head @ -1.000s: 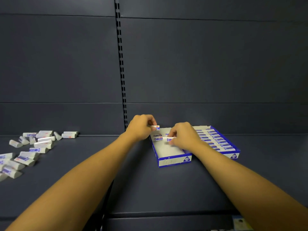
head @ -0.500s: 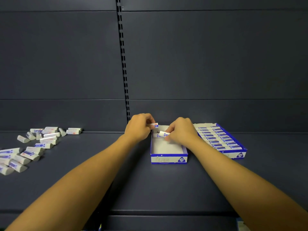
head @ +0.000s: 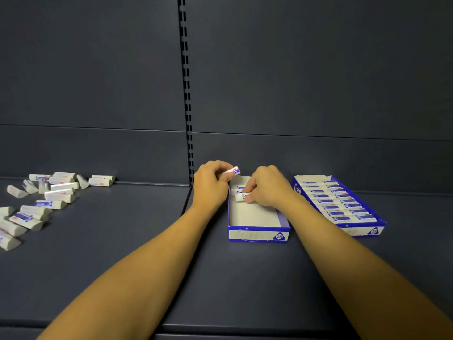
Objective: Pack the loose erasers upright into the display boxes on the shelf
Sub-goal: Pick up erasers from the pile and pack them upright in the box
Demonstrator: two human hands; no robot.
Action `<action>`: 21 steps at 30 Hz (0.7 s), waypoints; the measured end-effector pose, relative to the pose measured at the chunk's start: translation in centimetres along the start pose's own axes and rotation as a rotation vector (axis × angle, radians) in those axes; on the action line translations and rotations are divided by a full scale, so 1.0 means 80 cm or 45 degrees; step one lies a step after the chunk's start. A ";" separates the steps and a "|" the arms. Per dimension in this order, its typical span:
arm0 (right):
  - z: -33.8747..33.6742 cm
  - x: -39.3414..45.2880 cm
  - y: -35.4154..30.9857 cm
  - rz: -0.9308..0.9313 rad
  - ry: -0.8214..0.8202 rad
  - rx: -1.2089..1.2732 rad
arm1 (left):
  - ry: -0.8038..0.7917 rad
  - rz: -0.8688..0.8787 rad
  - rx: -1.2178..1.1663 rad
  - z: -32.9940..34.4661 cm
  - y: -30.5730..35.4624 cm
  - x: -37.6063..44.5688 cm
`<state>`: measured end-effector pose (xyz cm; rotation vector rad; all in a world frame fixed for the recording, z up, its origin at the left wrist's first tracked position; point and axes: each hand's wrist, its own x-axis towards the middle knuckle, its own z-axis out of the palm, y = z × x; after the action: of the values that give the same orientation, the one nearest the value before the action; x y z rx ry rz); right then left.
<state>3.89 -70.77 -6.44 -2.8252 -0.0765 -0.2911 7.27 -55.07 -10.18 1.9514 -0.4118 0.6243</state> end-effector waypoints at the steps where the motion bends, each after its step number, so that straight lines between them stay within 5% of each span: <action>1: 0.001 0.001 -0.001 -0.009 0.000 0.001 | 0.004 0.019 0.012 0.001 -0.001 -0.001; 21: 0.013 0.003 0.004 -0.090 0.059 0.112 | -0.089 0.088 0.034 0.013 -0.007 0.000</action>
<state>4.35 -70.80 -7.46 -2.7305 -0.1755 -0.3603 7.85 -55.72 -10.97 1.9959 -0.5188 0.6098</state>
